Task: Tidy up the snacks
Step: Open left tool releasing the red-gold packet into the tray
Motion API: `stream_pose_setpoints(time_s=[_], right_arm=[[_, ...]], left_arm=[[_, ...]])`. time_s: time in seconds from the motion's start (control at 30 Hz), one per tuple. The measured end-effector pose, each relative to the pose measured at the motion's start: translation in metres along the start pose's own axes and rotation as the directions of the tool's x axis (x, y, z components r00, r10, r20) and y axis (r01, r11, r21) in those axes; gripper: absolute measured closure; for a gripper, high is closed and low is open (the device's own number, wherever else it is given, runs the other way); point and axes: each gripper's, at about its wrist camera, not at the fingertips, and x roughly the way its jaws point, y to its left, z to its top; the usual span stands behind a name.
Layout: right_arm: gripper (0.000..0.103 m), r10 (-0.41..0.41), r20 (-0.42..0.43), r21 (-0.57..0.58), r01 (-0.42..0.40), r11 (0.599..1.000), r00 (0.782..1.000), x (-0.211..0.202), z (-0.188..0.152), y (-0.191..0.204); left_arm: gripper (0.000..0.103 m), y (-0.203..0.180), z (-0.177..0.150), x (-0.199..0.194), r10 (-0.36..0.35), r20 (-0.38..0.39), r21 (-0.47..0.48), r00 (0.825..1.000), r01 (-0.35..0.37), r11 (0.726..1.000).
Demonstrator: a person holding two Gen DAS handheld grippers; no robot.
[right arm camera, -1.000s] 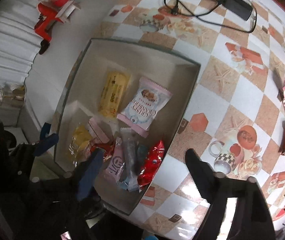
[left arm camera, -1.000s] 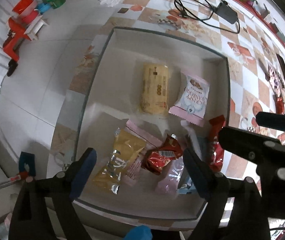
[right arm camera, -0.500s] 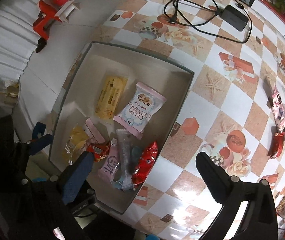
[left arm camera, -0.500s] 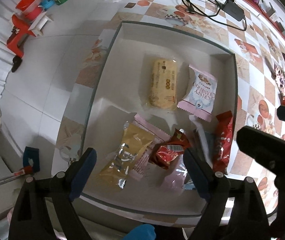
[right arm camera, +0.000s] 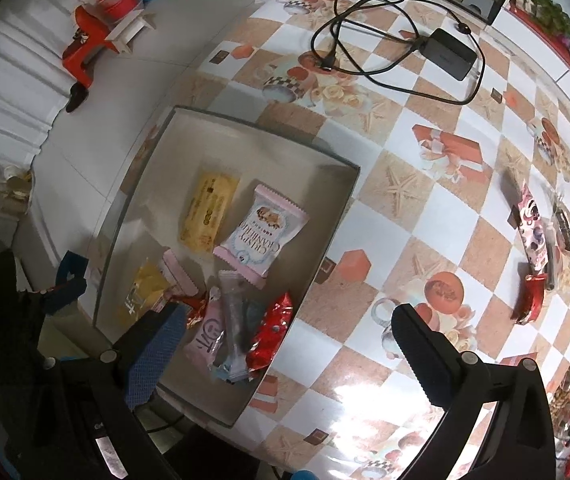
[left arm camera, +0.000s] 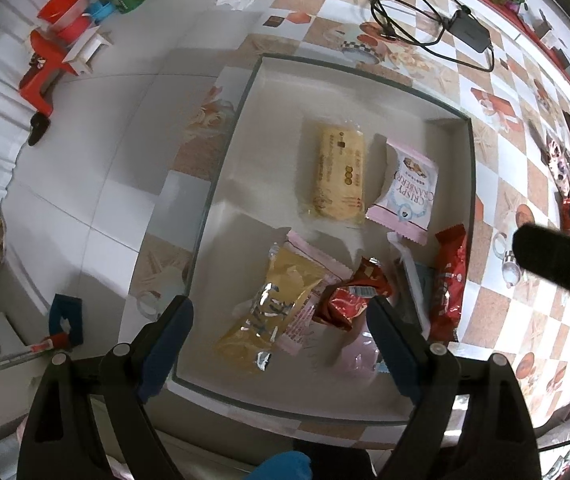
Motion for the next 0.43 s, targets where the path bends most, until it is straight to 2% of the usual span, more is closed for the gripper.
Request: stream_pose_setpoints(time_s=[0.23,0.33,0.43], right_arm=[[0.0,0.005,-0.008,-0.014,-0.005,1.0,1.0,0.001,-0.002,0.008],[0.0,0.002,-0.008,-0.014,-0.002,1.0,1.0,0.001,-0.003,0.008],[0.0,0.0,-0.011,-0.01,0.0,1.0,1.0,0.002,-0.003,0.008]], left_arm=[[0.013,-0.003,0.0,-0.003,0.007,0.004,0.017,1.0,-0.008,1.0],[0.013,-0.005,-0.002,-0.008,0.006,0.036,0.024,0.999,-0.007,1.0],[0.012,-0.007,-0.003,-0.011,-0.02,0.04,0.032,0.999,0.019,0.999]])
